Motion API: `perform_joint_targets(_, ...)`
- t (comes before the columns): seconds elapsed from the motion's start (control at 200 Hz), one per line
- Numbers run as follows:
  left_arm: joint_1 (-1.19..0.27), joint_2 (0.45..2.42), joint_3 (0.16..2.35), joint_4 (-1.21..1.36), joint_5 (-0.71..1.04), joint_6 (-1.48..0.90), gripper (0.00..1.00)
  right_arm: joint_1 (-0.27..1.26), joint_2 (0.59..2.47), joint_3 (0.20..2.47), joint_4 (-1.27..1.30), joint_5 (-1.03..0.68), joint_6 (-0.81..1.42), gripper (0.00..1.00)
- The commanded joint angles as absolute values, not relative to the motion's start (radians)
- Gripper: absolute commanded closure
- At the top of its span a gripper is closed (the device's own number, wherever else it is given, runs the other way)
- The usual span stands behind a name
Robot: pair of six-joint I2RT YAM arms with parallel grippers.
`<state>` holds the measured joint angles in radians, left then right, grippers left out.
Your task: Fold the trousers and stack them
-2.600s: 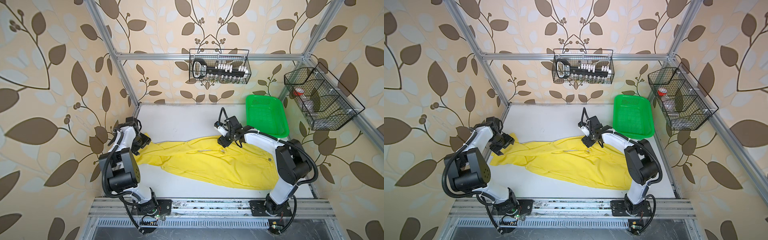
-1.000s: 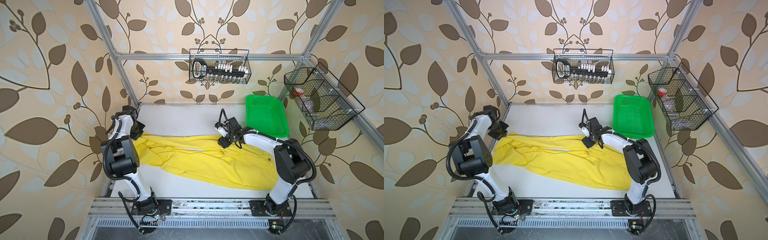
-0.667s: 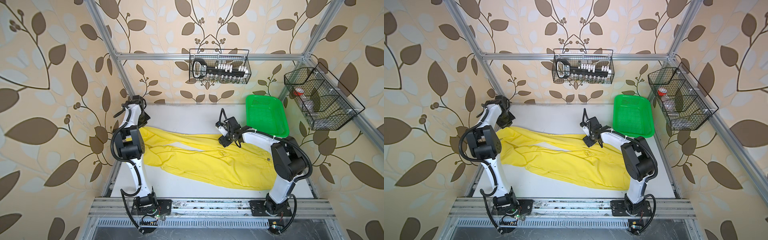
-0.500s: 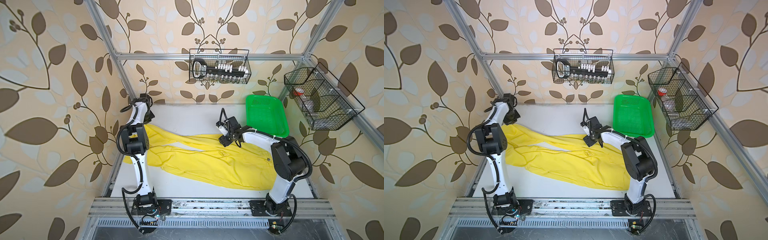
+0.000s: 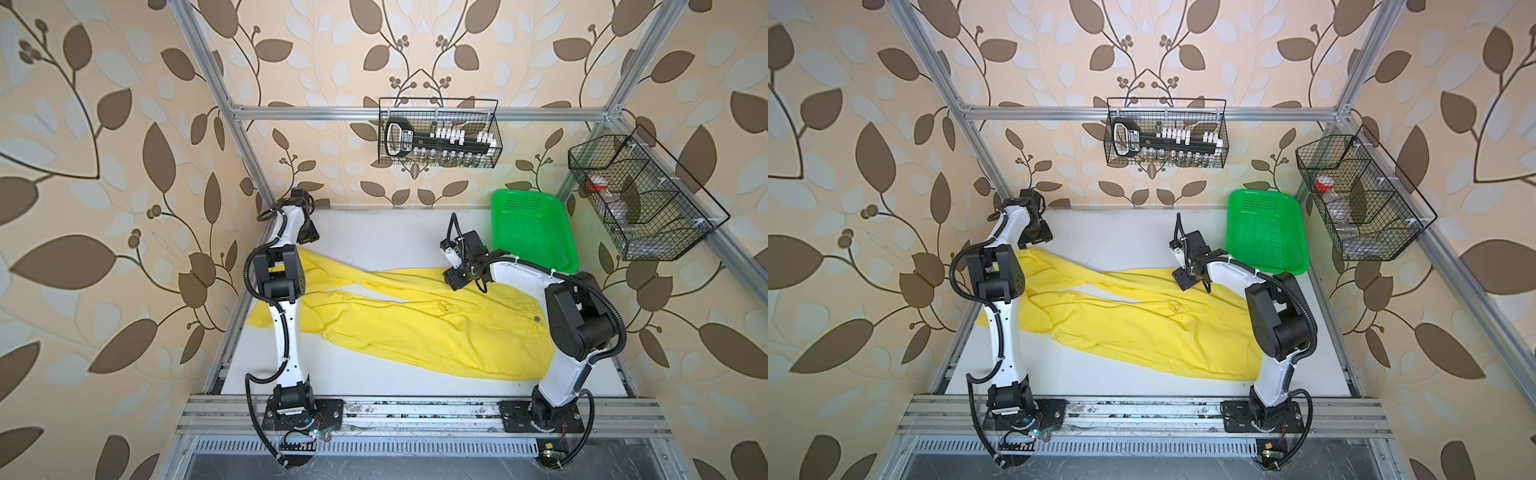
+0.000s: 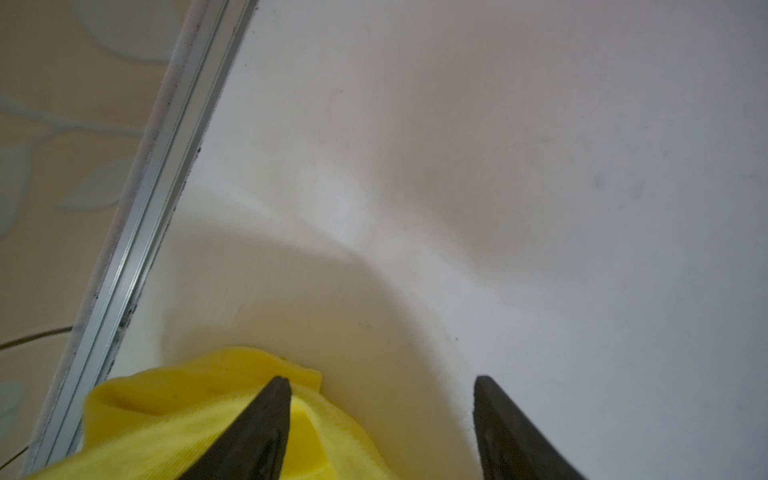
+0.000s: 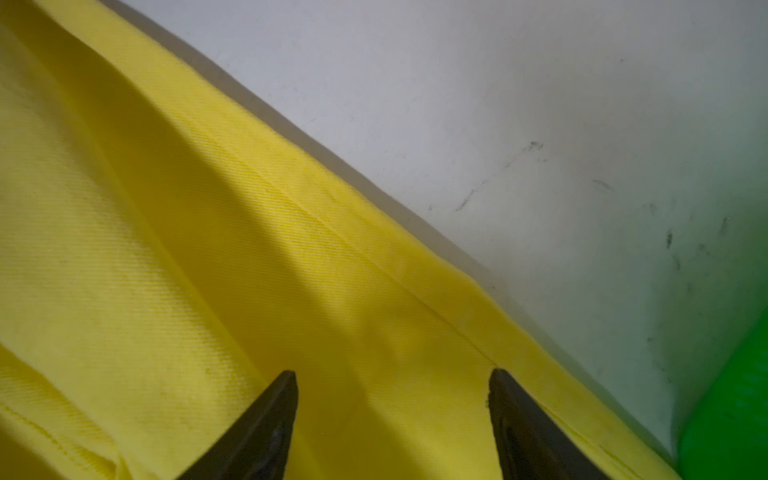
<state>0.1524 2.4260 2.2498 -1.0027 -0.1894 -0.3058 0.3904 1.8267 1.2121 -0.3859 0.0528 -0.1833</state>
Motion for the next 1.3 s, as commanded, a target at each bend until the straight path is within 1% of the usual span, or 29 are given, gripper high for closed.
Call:
perform_joint_targets(0.0, 0.160, 2.244, 2.229, -1.058, -0.121, -0.290, 0.23, 0.401, 1.838, 1.307, -0.385, 0.015, -0.162, 0.27)
perform_joint_targets(0.145, 0.171, 2.086, 2.058, -1.086, -0.088, -0.330, 0.22, 0.426, 1.909, 1.409, -0.386, -0.025, -0.137, 0.27)
perform_joint_targets(0.235, 0.179, 1.994, 1.870, -1.070, -0.058, -0.377, 0.24, 0.440, 1.976, 1.482, -0.421, -0.023, -0.144, 0.27)
perform_joint_targets(0.355, 0.179, 1.901, 1.659, -0.991, -0.013, -0.421, 0.31, 0.463, 2.049, 1.544, -0.446, 0.007, -0.203, 0.28)
perform_joint_targets(0.405, 0.179, 1.889, 1.607, -0.974, 0.000, -0.434, 0.34, 0.465, 2.080, 1.570, -0.465, 0.019, -0.223, 0.29)
perform_joint_targets(0.53, 0.179, 1.882, 1.521, -0.918, 0.042, -0.446, 0.39, 0.465, 2.134, 1.608, -0.489, 0.043, -0.275, 0.31)
perform_joint_targets(0.69, 0.176, 1.934, 1.482, -0.845, 0.060, -0.465, 0.41, 0.463, 2.177, 1.620, -0.513, 0.056, -0.307, 0.34)
perform_joint_targets(0.755, 0.174, 1.953, 1.471, -0.806, 0.071, -0.476, 0.42, 0.463, 2.194, 1.634, -0.530, 0.063, -0.317, 0.37)
perform_joint_targets(0.835, 0.167, 1.984, 1.489, -0.785, 0.062, -0.479, 0.43, 0.463, 2.215, 1.658, -0.550, 0.065, -0.327, 0.44)
perform_joint_targets(0.93, 0.160, 2.030, 1.519, -0.781, 0.058, -0.474, 0.44, 0.463, 2.242, 1.686, -0.588, 0.065, -0.337, 0.49)
perform_joint_targets(1.04, 0.151, 2.055, 1.533, -0.787, 0.051, -0.465, 0.46, 0.455, 2.243, 1.655, -0.606, 0.078, -0.366, 0.53)
perform_joint_targets(1.1, 0.147, 2.058, 1.521, -0.791, 0.043, -0.455, 0.47, 0.446, 2.241, 1.640, -0.606, 0.080, -0.372, 0.58)
perform_joint_targets(1.175, 0.145, 2.061, 1.500, -0.813, -0.001, -0.436, 0.48, 0.433, 2.250, 1.640, -0.620, 0.100, -0.374, 0.65)
perform_joint_targets(1.28, 0.157, 2.063, 1.463, -0.856, -0.134, -0.418, 0.51, 0.408, 2.256, 1.643, -0.628, 0.143, -0.355, 0.73)
perform_joint_targets(1.295, 0.161, 2.062, 1.457, -0.857, -0.145, -0.417, 0.51, 0.402, 2.258, 1.646, -0.630, 0.151, -0.348, 0.76)
